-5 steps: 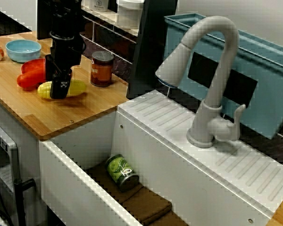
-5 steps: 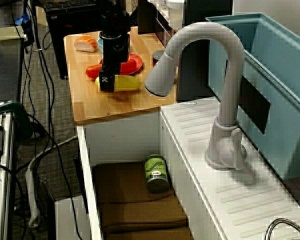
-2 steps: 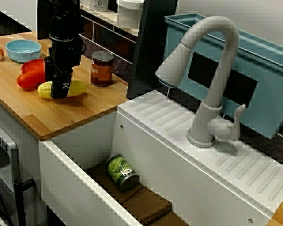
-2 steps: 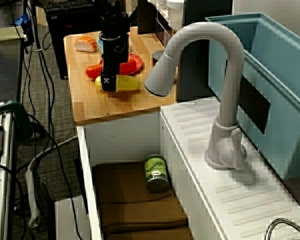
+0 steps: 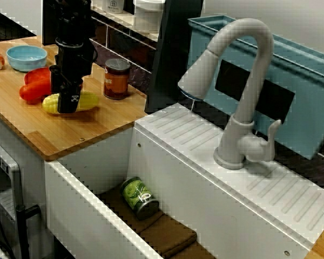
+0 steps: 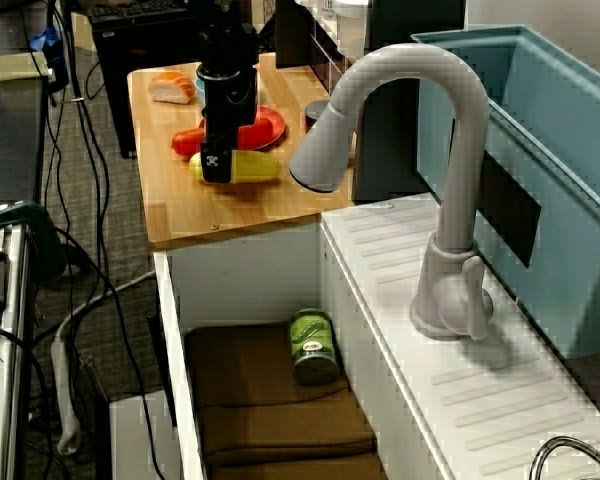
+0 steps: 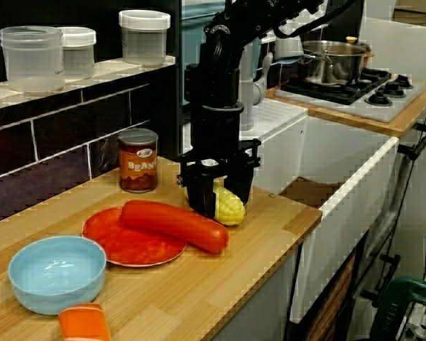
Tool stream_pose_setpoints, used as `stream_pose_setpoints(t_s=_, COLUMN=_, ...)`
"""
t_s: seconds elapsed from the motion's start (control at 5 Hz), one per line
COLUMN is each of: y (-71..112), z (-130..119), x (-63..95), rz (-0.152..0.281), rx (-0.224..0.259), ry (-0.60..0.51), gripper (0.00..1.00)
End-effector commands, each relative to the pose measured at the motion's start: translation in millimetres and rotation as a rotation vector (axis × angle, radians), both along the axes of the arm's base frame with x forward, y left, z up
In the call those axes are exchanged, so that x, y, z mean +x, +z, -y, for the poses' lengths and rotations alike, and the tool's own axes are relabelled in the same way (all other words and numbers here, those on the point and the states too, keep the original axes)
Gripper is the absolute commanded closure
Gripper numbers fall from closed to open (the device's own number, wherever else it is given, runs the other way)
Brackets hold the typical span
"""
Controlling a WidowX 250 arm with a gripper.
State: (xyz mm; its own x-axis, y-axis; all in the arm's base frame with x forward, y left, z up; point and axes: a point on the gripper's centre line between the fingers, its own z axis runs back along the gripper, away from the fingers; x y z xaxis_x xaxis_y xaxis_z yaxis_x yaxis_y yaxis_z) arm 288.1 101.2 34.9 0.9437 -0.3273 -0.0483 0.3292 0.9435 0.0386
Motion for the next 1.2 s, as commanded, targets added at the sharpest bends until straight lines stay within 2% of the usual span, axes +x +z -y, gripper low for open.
stream_pose_setpoints(t_s=0.0, y=36.4, z=3, x=8.2, rz=0.038, rx=-0.038, ry=0.004, gripper=1.0)
stream_pose_setpoints(t_s=0.2, y=52.7, z=13, x=10.7, rz=0.036, rx=-0.086, ry=0.0, gripper=1.0)
stream_pose_setpoints(t_s=0.4, y=68.5, z=26, x=12.3, rz=0.051, rx=-0.113, ry=0.002, gripper=1.0)
stream_pose_setpoints(t_s=0.6, y=71.9, z=41, x=13.5, rz=0.078, rx=-0.077, ry=0.028, gripper=1.0)
stream_pose_setpoints(t_s=1.0, y=80.9, z=80, x=14.1, rz=0.105, rx=-0.046, ry=0.052, gripper=1.0)
